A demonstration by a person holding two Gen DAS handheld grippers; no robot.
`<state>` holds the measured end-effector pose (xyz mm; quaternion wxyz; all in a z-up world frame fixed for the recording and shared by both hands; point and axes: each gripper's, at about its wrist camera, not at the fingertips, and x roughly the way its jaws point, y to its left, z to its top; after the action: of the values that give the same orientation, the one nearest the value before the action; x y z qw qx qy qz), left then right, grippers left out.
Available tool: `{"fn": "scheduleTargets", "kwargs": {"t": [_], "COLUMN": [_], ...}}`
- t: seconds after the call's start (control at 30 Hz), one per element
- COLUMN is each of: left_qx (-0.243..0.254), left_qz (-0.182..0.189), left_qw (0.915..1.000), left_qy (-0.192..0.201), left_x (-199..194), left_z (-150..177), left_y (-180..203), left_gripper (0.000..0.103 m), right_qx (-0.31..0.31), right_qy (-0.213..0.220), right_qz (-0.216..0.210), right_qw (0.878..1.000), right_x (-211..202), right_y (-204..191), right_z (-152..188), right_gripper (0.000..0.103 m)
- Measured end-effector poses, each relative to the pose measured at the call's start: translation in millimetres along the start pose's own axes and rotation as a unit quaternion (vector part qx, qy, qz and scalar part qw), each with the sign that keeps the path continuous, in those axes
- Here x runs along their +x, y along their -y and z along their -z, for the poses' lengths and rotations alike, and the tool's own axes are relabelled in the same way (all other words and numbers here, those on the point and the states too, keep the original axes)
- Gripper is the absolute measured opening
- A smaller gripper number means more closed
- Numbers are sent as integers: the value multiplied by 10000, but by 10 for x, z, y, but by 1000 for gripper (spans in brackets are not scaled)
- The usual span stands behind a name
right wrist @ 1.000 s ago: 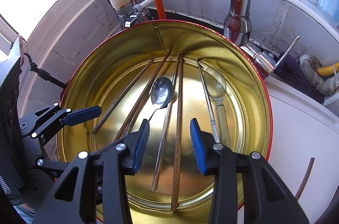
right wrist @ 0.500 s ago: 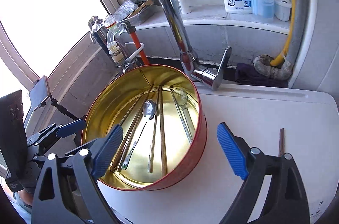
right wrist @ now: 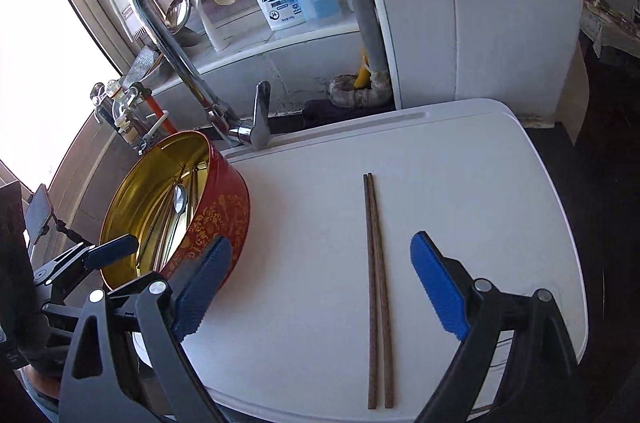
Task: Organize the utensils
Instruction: 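Move both open tools back over the last two wooden chopsticks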
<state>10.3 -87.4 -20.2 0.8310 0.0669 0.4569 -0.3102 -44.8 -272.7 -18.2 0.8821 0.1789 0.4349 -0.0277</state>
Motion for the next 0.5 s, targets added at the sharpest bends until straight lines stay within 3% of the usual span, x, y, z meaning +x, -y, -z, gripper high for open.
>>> {"fn": "scheduleTargets", "kwargs": {"t": [0.23,0.5], "left_qx": [272,509], "left_qz": [362,308], "left_qw": [9977,9936], "left_qy": [-505,-965], "left_x": [450,996], "left_z": [43,215], "left_y": [416,724], "left_gripper": [79,79], "right_qx": [61,-281], "right_qy": [-322,-909], "right_qz": [410,811], "right_qw": [9986,9922], "right_x": [65,406], "right_y": [400,548], "right_z": [105,246], "right_gripper": [92,92]}}
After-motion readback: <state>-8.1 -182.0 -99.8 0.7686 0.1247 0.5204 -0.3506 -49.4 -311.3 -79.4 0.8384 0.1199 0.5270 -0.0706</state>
